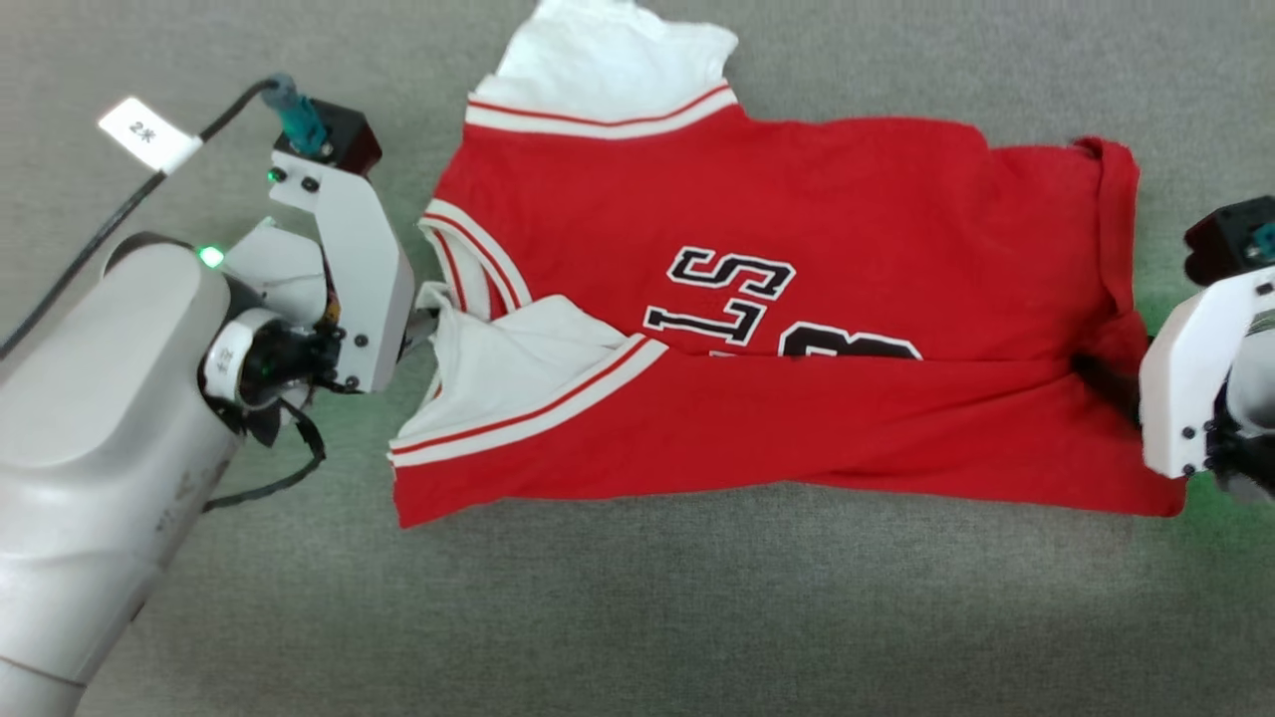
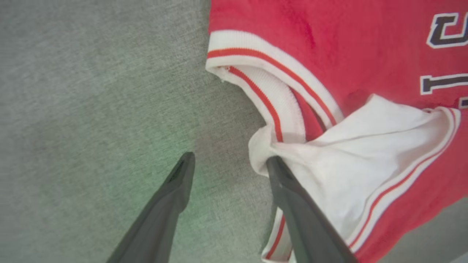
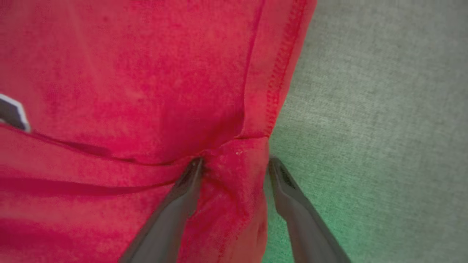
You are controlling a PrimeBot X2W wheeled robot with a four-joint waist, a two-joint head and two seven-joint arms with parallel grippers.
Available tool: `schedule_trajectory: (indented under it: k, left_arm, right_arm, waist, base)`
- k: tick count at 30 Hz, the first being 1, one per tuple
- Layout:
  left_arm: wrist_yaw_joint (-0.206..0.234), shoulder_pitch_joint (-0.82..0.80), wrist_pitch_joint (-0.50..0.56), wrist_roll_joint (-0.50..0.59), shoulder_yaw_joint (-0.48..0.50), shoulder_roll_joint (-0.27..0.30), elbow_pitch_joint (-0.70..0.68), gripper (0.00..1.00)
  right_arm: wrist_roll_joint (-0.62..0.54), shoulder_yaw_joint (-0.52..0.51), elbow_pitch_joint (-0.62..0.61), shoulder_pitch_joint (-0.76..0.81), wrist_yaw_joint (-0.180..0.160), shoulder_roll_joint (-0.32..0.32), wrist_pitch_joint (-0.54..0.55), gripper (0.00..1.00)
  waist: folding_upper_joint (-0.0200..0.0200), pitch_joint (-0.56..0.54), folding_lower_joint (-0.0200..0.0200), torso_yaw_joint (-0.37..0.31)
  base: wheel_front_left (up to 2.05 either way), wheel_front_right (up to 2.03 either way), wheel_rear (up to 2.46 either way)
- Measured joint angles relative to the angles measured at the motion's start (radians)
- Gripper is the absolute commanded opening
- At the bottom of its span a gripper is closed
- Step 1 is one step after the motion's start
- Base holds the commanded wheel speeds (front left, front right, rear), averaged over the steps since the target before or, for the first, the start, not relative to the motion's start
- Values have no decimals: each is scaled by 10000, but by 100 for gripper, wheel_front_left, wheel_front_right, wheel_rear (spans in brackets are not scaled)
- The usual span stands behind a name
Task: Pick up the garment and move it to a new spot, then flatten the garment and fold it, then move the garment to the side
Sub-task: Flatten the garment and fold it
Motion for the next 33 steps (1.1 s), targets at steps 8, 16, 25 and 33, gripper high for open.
schedule_trajectory:
  k: [8,16,25,33]
  left_arm:
    - [-184,419,-675,35,-29,19,-4,100]
    - [-261,1104,-2368,491,73,244,-184,100]
    - [-422,2637,-4773,464,431,339,-1039,100]
    - [-184,4087,-6450,543,635,525,-1944,100]
  right_arm:
    - [-100,418,715,111,-2,184,-431,100]
    - [-309,894,531,371,4,-69,-1875,100]
    - [-907,970,-90,1341,12,-640,-5131,100]
    - [-2429,-640,-725,3345,12,-267,-7885,100]
  waist:
    - [0,-895,-1,81]
    - [0,-2028,-1,95]
    - [0,-3113,0,45]
    - [0,-3711,-1,-91]
  base:
    - [0,0,0]
    - [0,0,0]
    - [0,0,0]
    - [0,0,0]
